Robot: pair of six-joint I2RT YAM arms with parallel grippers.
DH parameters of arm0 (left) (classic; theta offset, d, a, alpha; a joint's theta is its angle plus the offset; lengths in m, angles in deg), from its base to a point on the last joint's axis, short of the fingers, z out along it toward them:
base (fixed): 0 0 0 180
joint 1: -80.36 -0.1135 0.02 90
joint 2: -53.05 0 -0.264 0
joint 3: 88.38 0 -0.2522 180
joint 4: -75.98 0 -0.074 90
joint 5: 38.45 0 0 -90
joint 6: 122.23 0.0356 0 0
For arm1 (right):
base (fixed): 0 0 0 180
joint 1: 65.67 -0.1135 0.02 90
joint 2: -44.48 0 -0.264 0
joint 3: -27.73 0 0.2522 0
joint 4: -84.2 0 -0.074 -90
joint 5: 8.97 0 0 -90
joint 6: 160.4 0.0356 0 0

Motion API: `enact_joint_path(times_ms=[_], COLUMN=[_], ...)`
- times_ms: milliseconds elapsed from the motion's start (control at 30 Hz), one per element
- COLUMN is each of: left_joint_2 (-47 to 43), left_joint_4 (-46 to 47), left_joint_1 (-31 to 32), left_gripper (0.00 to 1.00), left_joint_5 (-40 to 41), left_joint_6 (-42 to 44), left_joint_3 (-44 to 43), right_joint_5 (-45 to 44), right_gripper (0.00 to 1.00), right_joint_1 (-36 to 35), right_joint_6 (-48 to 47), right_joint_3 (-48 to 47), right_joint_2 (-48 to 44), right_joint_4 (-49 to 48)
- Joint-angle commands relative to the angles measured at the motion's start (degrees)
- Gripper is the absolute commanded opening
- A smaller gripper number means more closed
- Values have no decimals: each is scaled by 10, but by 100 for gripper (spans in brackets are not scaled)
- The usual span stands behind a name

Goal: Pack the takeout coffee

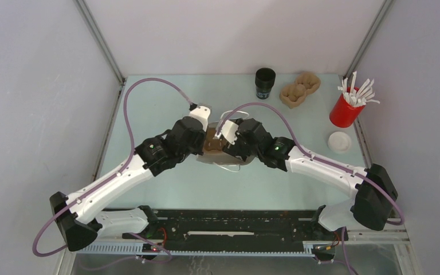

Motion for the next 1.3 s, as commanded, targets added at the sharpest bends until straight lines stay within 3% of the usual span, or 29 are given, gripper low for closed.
enact_joint_path(times_ms=[0,533,900,1267], left_joint_2=[-14,-23,-8,10], left_joint_4=[14,1,0,-11], left_joint_1=[4,5,4,5], left_gripper=[0,0,0,0], left_joint_5=[-12,-18,-34,-37], left_joint_6=[-13,-11,-9,-10], left_joint_3=[14,15,15,-4], right_joint_5=[-16,-37,-39,22], right_gripper=[51,50,50,51], right_joint_1=[7,2,20,59], right_joint_6=[-7,-2,-17,-13], right_joint_3=[1,0,24,54], right_joint_2=[-7,2,27,36], right_joint_4=[-12,31,-43,-99])
